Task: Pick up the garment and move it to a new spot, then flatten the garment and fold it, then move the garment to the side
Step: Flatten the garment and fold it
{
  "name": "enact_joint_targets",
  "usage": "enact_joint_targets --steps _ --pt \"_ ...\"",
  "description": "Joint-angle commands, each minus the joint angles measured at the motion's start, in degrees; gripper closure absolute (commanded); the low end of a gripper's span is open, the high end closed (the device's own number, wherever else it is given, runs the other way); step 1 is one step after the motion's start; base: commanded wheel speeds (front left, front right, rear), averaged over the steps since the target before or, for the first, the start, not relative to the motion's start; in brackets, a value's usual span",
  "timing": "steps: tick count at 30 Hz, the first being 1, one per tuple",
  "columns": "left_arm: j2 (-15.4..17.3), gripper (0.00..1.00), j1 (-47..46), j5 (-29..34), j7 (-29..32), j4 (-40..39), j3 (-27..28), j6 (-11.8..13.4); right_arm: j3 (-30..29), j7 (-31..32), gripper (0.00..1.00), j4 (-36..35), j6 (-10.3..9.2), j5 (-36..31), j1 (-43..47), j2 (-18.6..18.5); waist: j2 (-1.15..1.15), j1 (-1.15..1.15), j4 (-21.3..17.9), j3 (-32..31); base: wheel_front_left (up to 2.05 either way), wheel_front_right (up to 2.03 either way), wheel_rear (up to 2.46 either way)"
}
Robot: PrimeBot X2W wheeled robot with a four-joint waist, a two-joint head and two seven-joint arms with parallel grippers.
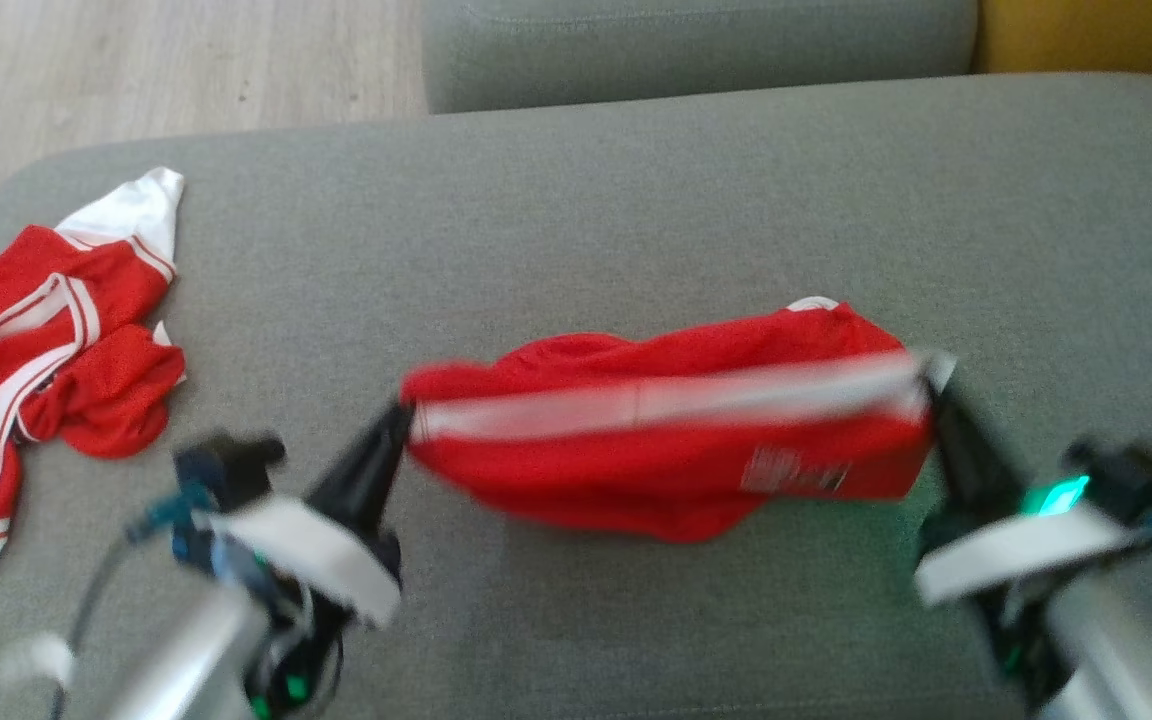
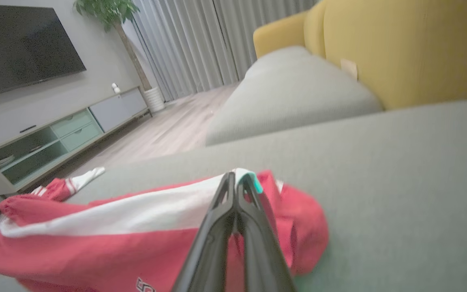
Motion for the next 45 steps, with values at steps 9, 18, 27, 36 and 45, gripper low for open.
enact_joint_targets --steps 9,18,27,36,45 --pt "4.46 1.00 -30.54 -4.52 10.75 -7.02 5.64 -2.75 0.45 5.49 1.00 -5.42 -0.04 7.34 -31.15 -8.32 0.00 0.00 -3.68 8.20 0.00 0.00 0.00" --pt "-0.26 1.00 -59.22 -2.06 7.96 4.33 3.64 -3.14 1.01 5.84 1.00 7.25 -0.04 9.70 -61.19 -10.26 0.00 0.00 -6.41 19.61 0.00 0.00 0.00" --pt "-3.44 1.00 -67.23 -2.25 -1.47 12.54 -0.99 -3.16 3.42 1.67 1.00 8.55 -0.04 10.39 -68.07 -14.14 0.00 0.00 -5.99 23.08 0.00 0.00 0.00" --pt "-3.71 1.00 -41.76 0.95 -1.58 4.24 -0.33 -3.17 0.27 0.40 1.00 2.21 -0.04 13.84 -39.40 -15.30 0.00 0.00 -2.86 19.39 0.00 0.00 0.00" --pt "-5.65 1.00 -7.69 10.12 -1.59 -4.85 4.61 -3.17 -8.57 1.39 1.00 -10.06 -0.04 18.31 -2.49 -9.28 0.00 0.00 -1.65 10.03 0.00 0.00 0.00"
